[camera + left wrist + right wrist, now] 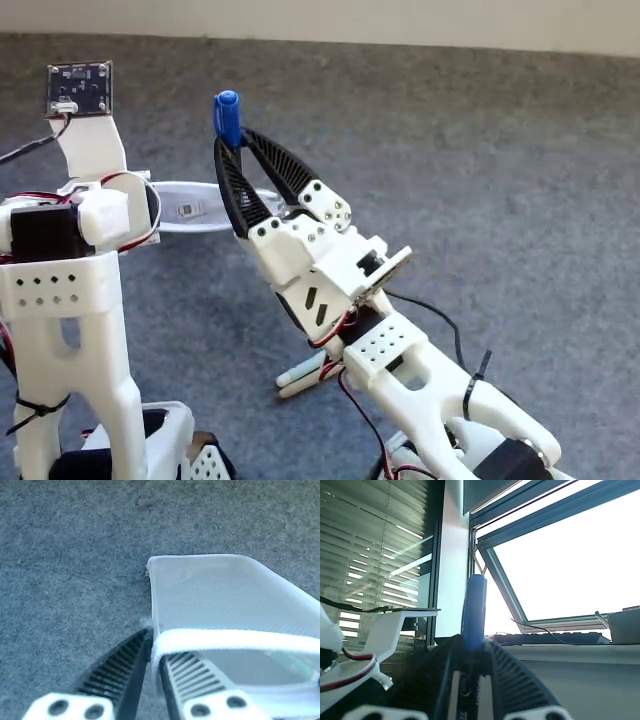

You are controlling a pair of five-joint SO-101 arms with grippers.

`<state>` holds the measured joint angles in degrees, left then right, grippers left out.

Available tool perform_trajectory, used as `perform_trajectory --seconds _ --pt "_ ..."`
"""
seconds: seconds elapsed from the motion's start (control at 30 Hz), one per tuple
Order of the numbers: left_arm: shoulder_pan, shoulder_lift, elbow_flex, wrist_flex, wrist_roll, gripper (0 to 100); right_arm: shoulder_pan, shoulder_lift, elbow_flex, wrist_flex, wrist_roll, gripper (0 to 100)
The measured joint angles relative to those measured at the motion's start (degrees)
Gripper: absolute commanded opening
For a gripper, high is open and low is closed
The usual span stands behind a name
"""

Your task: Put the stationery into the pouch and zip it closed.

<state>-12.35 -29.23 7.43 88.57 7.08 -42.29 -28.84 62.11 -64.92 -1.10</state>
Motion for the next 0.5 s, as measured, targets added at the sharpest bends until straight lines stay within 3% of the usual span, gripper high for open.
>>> perform_trajectory --seconds 0.33,0.5 --pt "-0.35 0.0 0.0 0.0 -0.09 1 0.53 0.44 -4.84 0.26 0.0 0.5" --pt "-0.35 0.0 0.0 0.0 -0.09 1 0.62 0.7 -7.91 5.19 0.0 0.5"
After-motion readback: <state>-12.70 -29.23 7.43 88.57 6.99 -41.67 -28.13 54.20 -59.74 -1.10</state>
